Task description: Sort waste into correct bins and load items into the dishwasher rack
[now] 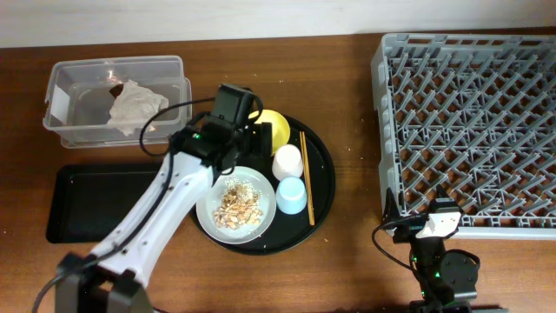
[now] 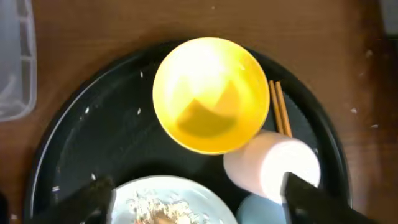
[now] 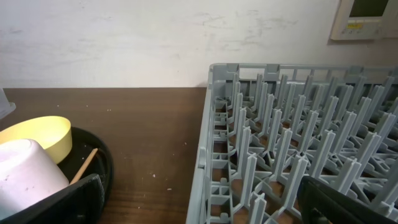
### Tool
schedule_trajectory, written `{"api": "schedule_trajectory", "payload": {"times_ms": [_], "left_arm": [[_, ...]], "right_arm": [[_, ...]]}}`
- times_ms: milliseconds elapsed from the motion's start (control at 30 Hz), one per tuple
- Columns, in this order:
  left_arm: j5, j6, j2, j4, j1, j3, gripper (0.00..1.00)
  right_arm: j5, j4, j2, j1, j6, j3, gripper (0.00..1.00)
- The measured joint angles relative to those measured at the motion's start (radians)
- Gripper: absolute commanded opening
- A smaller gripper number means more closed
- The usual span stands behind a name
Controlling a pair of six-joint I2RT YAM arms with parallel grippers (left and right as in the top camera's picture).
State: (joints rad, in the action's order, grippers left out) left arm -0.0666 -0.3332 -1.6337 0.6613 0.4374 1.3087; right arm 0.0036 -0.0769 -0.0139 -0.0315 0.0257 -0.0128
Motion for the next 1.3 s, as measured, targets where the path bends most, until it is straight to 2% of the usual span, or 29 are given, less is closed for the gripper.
{"api": "schedule_trajectory", "payload": {"times_ms": [67, 233, 333, 367, 400, 500, 600, 633, 667, 767, 800, 833, 867, 900, 1000, 1167, 1233, 1300], "left_arm": [[-0.004, 0.005, -0.042, -0.026, 0.0, 0.0, 0.67], [-0.062, -0.004, -0.05, -0.058, -0.001, -0.001, 0.63], [-0.03, -0.009, -0.05, 0.056, -0.001, 0.0, 0.53], [0.043, -0.011, -0.05, 0.131, -0.002, 0.0, 0.51], [0.111, -0.013, -0.05, 0.174, -0.002, -0.002, 0.51], [0.187, -0.014, -0.05, 0.303, -0.001, -0.002, 0.51], [0.201, -0.014, -0.05, 0.323, -0.001, -0.002, 0.52], [0.192, -0.014, -0.05, 0.317, -0.001, -0.002, 0.41], [0.166, -0.014, -0.05, 0.312, -0.001, -0.002, 0.41], [0.004, -0.063, -0.047, 0.312, -0.032, -0.002, 0.51], [-0.029, -0.08, -0.023, 0.312, -0.092, 0.001, 0.57], [-0.046, -0.087, 0.004, 0.315, -0.14, 0.013, 0.99], [-0.055, -0.093, 0.035, 0.314, -0.18, 0.03, 0.99], [-0.064, -0.118, 0.097, 0.315, -0.278, 0.045, 0.99], [-0.078, -0.132, 0.136, 0.315, -0.41, 0.057, 0.99], [-0.076, -0.133, 0.136, 0.315, -0.41, 0.057, 0.99], [-0.077, -0.133, 0.136, 0.315, -0.41, 0.057, 0.99], [-0.077, -0.135, 0.136, 0.315, -0.41, 0.057, 0.99]], "right_arm": [[0.0, 0.0, 0.0, 0.0, 0.001, 0.0, 0.98], [0.0, 0.0, 0.0, 0.0, 0.0, 0.0, 0.98], [0.0, 0.0, 0.0, 0.0, 0.0, 0.0, 0.98], [0.0, 0.0, 0.0, 0.0, 0.001, 0.0, 0.98], [0.0, 0.0, 0.0, 0.0, 0.0, 0.0, 0.98], [0.0, 0.0, 0.0, 0.0, 0.0, 0.0, 0.98], [0.0, 0.0, 0.0, 0.0, 0.0, 0.0, 0.98], [0.0, 0.0, 0.0, 0.0, 0.0, 0.0, 0.98], [0.0, 0.0, 0.0, 0.0, 0.0, 0.0, 0.98], [0.0, 0.0, 0.0, 0.0, 0.001, 0.0, 0.98], [0.0, 0.0, 0.0, 0.0, 0.0, 0.0, 0.98], [0.0, 0.0, 0.0, 0.0, 0.001, 0.0, 0.98], [0.0, 0.0, 0.0, 0.0, 0.001, 0.0, 0.98], [0.0, 0.0, 0.0, 0.0, 0.001, 0.0, 0.98], [0.0, 0.0, 0.0, 0.0, 0.0, 0.0, 0.98], [-0.005, 0.035, 0.0, 0.0, 0.01, 0.002, 0.98], [-0.18, 0.124, 0.0, -0.001, 0.158, 0.002, 0.98], [-0.535, 0.136, 0.0, 0.003, 0.42, 0.002, 0.98]]}}
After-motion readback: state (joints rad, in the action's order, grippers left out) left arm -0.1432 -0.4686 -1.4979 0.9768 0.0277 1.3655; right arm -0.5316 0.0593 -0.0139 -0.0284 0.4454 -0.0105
